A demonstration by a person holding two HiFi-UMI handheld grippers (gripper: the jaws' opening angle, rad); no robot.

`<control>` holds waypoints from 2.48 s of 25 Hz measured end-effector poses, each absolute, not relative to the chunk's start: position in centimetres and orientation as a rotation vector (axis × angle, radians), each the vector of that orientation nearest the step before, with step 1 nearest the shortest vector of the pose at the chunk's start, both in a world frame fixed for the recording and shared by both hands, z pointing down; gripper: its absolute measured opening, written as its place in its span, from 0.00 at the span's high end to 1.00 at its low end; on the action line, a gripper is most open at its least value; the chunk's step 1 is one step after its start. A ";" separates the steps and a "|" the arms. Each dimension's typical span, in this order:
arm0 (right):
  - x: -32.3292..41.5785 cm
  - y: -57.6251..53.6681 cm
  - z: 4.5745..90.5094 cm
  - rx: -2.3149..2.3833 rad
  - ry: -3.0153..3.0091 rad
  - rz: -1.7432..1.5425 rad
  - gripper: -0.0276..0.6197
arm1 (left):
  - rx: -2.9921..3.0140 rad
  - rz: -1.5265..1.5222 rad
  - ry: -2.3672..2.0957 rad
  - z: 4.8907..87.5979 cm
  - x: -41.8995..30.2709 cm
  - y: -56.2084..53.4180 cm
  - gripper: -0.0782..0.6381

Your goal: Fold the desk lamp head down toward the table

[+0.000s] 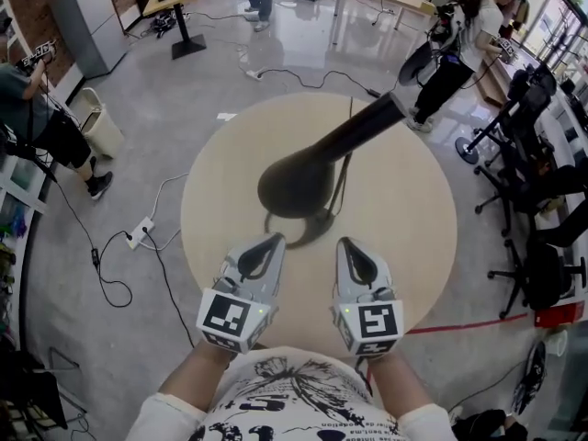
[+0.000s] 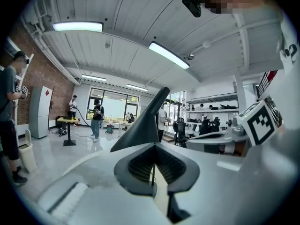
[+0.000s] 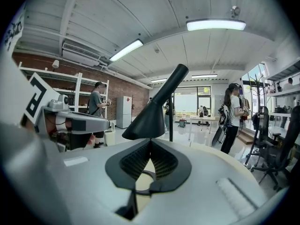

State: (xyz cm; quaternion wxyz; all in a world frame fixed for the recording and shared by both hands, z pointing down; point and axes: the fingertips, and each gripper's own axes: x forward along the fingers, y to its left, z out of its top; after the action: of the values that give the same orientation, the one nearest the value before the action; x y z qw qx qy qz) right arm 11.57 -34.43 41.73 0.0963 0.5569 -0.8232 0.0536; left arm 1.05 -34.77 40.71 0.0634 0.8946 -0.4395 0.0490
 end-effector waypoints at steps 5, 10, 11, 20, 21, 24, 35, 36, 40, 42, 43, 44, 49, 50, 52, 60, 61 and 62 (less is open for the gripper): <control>12.3 -33.1 41.9 1.606 -2.467 0.154 0.95 | 2.650 0.141 -1.359 41.8 2.2 -32.4 0.88; 13.2 -31.2 42.2 1.533 -2.522 0.142 0.95 | 2.612 0.067 -1.436 41.5 3.4 -29.9 0.88; 13.3 -30.8 42.4 1.519 -2.530 0.139 0.94 | 2.612 0.058 -1.450 41.5 3.7 -29.4 0.88; 13.3 -27.5 44.3 1.469 -2.544 0.168 0.95 | 2.618 0.043 -1.478 41.5 3.7 -24.9 0.88; 13.2 -27.1 44.5 1.463 -2.545 0.174 0.95 | 2.616 0.040 -1.489 41.5 3.4 -24.4 0.88; 12.5 -25.5 44.7 1.442 -2.556 0.181 0.95 | 2.583 0.027 -1.514 41.7 2.6 -22.8 0.88; 9.4 -15.0 44.7 1.476 -2.523 0.150 0.95 | 2.603 0.014 -1.451 42.0 -0.7 -11.6 0.88; 9.1 -13.8 44.8 1.483 -2.518 0.146 0.95 | 2.610 0.003 -1.449 42.1 -1.2 -10.5 0.88; 7.7 -8.4 44.7 1.495 -2.502 0.115 0.94 | 2.624 -0.030 -1.428 42.2 -3.0 -5.5 0.88; 7.0 -5.7 44.6 1.493 -2.500 0.094 0.94 | 2.629 -0.032 -1.423 42.1 -3.8 -3.0 0.88; 6.7 -4.4 44.4 1.495 -2.499 0.085 0.95 | 2.637 -0.037 -1.417 42.0 -4.1 -1.9 0.88; 6.4 -3.2 44.2 1.498 -2.498 0.078 0.95 | 2.646 -0.045 -1.409 41.9 -4.3 -0.7 0.88; 5.4 1.9 43.7 1.502 -2.497 0.045 0.94 | 2.652 -0.086 -1.391 41.3 -5.2 4.0 0.88; 5.1 2.7 43.7 1.502 -2.495 0.044 0.95 | 2.649 -0.100 -1.388 41.4 -5.5 4.7 0.88; 4.6 4.1 43.4 1.508 -2.502 0.038 0.95 | 2.642 -0.123 -1.388 41.5 -6.1 5.8 0.88; 5.0 8.0 42.7 1.543 -2.549 0.069 0.95 | 2.646 -0.109 -1.392 41.7 -5.5 9.6 0.88; 5.1 8.4 42.8 1.538 -2.547 0.071 0.95 | 2.649 -0.106 -1.393 41.7 -5.3 10.0 0.88; 5.2 8.8 42.9 1.534 -2.545 0.073 0.95 | 2.651 -0.102 -1.397 41.6 -5.1 10.4 0.88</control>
State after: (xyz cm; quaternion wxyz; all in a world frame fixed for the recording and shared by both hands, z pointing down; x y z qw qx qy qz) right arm 5.20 8.81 42.91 0.0846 0.5143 -0.8531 0.0244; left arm -5.08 10.39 41.57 0.0717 0.8818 -0.4649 -0.0340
